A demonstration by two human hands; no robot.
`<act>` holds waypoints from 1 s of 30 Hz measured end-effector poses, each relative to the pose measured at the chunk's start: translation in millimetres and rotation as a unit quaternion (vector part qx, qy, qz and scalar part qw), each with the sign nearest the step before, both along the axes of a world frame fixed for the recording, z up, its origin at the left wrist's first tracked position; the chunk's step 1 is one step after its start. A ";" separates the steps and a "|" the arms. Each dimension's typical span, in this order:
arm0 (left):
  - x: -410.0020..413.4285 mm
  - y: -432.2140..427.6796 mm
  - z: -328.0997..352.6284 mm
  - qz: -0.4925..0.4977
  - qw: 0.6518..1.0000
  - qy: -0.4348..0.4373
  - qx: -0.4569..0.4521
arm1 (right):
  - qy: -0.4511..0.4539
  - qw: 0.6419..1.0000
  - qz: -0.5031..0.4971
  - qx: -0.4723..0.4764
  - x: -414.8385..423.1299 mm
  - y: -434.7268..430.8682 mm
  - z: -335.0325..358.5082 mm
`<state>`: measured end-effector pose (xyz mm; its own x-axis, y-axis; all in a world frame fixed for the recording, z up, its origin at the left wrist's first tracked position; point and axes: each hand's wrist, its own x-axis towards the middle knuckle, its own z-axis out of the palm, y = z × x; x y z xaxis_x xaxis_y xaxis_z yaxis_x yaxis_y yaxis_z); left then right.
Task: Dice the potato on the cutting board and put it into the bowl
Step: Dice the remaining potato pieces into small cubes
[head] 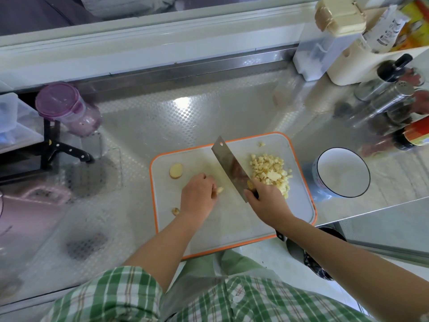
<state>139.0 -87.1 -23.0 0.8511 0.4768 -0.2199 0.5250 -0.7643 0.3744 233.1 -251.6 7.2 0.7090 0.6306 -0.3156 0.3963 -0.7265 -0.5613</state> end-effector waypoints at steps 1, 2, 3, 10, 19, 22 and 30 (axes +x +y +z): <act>-1.4 0.5 -0.9 0.004 1.000 0.003 0.000 | -0.007 1.000 0.003 -0.003 -0.7 -0.1 -0.7; -2.8 0.8 -1.4 0.008 1.000 0.003 -0.005 | -0.020 1.000 0.003 -0.008 -1.0 0.0 -1.4; -3.8 1.3 -0.6 0.016 1.000 -0.008 -0.013 | -0.039 0.999 0.007 -0.014 -1.0 0.4 -1.0; 17.9 -0.2 34.2 0.281 0.850 -0.109 -0.431 | -0.164 0.981 0.103 -0.013 -2.5 2.4 3.7; 4.7 1.2 34.6 0.386 0.851 -0.112 -0.339 | -0.015 0.977 0.208 -0.035 -10.4 13.0 7.4; -2.2 3.9 35.3 0.405 0.846 -0.124 -0.324 | 0.014 0.975 0.211 -0.075 -11.1 22.7 2.6; -9.3 4.4 40.2 0.434 0.842 -0.117 -0.300 | 0.003 0.974 0.220 -0.057 -18.4 32.2 17.4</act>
<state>129.6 -82.7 17.2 0.2938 0.8036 -0.5175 0.6462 0.2319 0.7270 214.7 -219.4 24.6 0.3755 0.8337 -0.4050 0.6807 -0.5446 -0.4899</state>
